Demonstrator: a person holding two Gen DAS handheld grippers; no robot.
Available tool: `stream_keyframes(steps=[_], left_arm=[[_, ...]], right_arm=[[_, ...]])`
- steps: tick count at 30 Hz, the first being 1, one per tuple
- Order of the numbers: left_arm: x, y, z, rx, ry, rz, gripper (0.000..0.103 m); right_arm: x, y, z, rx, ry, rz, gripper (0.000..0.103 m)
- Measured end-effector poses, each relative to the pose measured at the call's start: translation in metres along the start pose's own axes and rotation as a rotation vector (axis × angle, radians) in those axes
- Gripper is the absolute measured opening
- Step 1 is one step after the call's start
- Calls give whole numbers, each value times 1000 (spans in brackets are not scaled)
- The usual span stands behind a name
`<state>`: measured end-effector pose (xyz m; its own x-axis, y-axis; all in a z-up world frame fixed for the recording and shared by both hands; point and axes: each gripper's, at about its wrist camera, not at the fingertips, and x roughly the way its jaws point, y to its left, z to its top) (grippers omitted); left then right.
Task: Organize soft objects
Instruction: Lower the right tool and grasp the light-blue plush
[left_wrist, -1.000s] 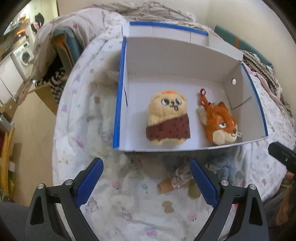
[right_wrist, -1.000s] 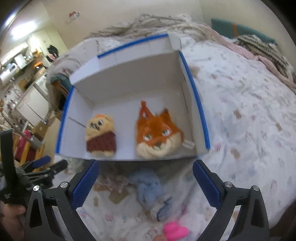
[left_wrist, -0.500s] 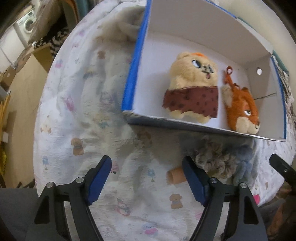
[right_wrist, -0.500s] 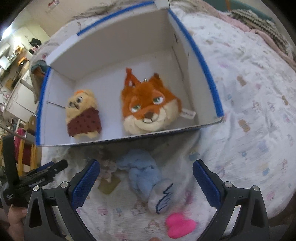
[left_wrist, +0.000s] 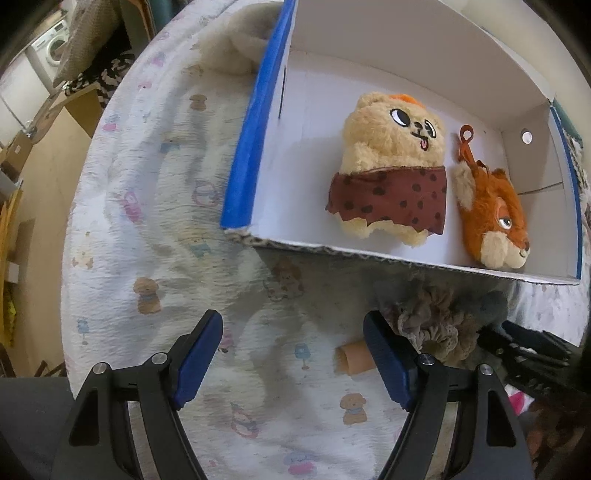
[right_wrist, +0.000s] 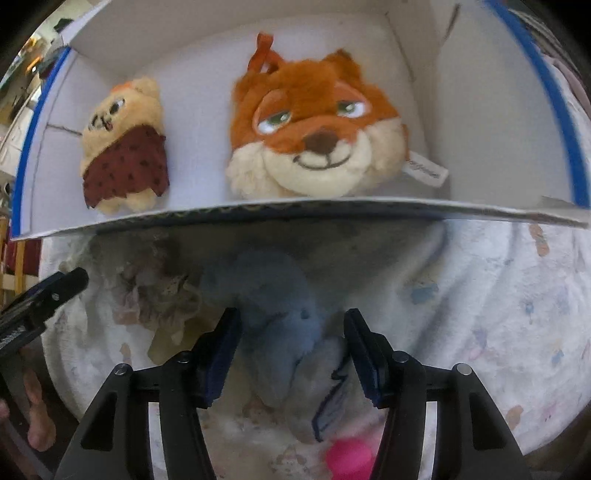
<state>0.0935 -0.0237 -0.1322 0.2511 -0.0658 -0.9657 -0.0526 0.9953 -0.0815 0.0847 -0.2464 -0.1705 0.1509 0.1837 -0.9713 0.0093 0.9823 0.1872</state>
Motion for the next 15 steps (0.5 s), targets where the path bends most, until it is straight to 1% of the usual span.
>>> stream_keyframes(steps=[2, 4, 6, 7, 8, 10, 12, 15], left_arm=[[1, 1, 3, -4, -1, 2, 77], [2, 5, 5, -9, 3, 3, 77], [4, 8, 5, -19, 12, 1, 77], [6, 8, 5, -22, 18, 0, 77], [8, 10, 5, -24, 24, -2, 77], [10, 12, 4, -24, 30, -2, 77], [12, 14, 3, -28, 39, -4, 77], [14, 23, 5, -69, 57, -26, 77]], right_arm=[[11, 7, -2, -44, 59, -25, 61], [19, 15, -6, -80, 90, -56, 62], [19, 22, -10, -130, 83, -93, 49], [17, 23, -11, -136, 76, -93, 37], [14, 22, -11, -134, 65, -83, 32], [5, 20, -14, -124, 32, -55, 30], [-13, 21, -17, -103, -14, -24, 30], [-44, 16, -24, -62, -82, 35, 30]])
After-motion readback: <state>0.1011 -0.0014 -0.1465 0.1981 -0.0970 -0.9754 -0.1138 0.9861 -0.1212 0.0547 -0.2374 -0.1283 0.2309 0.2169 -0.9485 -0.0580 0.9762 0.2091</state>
